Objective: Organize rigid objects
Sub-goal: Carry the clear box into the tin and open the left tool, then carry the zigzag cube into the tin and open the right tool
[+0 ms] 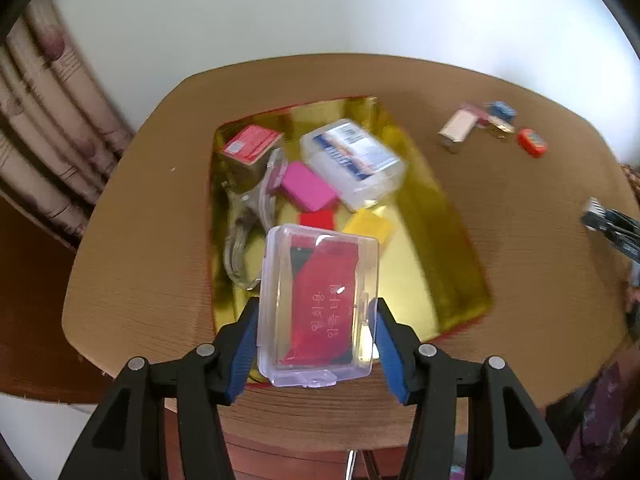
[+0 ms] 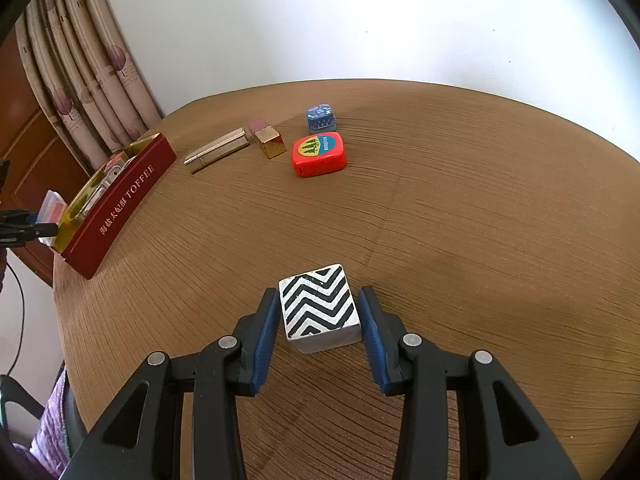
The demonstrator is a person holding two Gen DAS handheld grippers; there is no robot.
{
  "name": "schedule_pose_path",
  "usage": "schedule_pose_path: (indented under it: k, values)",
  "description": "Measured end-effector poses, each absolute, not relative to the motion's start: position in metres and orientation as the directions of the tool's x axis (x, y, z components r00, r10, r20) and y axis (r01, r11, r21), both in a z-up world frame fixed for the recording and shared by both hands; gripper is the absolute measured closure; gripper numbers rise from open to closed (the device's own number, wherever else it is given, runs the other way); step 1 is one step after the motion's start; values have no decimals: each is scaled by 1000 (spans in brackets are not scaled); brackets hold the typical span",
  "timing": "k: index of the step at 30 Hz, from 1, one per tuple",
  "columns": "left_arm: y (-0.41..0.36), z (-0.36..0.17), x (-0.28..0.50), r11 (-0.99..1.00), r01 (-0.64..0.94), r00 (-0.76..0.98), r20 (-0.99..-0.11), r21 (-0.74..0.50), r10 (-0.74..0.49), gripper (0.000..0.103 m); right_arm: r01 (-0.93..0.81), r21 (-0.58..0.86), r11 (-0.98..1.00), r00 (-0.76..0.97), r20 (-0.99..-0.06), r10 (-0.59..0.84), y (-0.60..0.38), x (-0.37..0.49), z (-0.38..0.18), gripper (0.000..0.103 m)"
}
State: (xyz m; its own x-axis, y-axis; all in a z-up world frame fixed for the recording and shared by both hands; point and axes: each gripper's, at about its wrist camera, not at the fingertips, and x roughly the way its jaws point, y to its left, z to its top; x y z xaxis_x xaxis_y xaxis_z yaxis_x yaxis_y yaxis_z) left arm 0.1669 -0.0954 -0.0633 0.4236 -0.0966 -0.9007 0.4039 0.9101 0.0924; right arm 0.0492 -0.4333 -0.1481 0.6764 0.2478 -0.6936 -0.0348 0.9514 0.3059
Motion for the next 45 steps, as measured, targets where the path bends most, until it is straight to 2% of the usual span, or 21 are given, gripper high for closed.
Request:
schedule_pose_path:
  k: [5, 8, 11, 19, 24, 28, 33, 38, 40, 45]
  values:
    - [-94, -76, 177, 913, 407, 377, -909, -9, -177, 48, -34, 293, 955, 676, -698, 238, -432, 49, -148, 65]
    - [-101, -81, 179, 909, 417, 381, -909, 3, -172, 48, -35, 293, 956, 676, -698, 238, -432, 49, -148, 65]
    - [-104, -84, 180, 891, 451, 339, -911, -62, -235, 48, -35, 292, 956, 676, -698, 238, -432, 49, -148, 65]
    - [-101, -93, 177, 916, 393, 315, -923, -83, -219, 48, -34, 293, 955, 676, -697, 238, -432, 49, -148, 65]
    - [-85, -76, 165, 922, 342, 376, -872, -183, -313, 48, -33, 287, 957, 676, -699, 233, -432, 49, -148, 65]
    - [-62, -62, 145, 937, 226, 464, -817, -266, -343, 48, -22, 271, 962, 670, -711, 215, -430, 50, -147, 69]
    - [-52, -52, 109, 968, 159, 563, -788, -194, -250, 48, -4, 264, 964, 642, -739, 205, -429, 55, -141, 73]
    - [-50, -50, 83, 988, 115, 638, -755, -103, -153, 48, -30, 304, 952, 654, -714, 249, -414, 60, -112, 73]
    - [-46, -53, 83, 991, 94, 639, -758, -94, -133, 47, -91, 323, 942, 668, -682, 298, -391, 65, -85, 73]
    - [-39, -65, 86, 984, 99, 598, -782, -148, -177, 46, -279, 325, 904, 658, -621, 427, -310, 92, -29, 73]
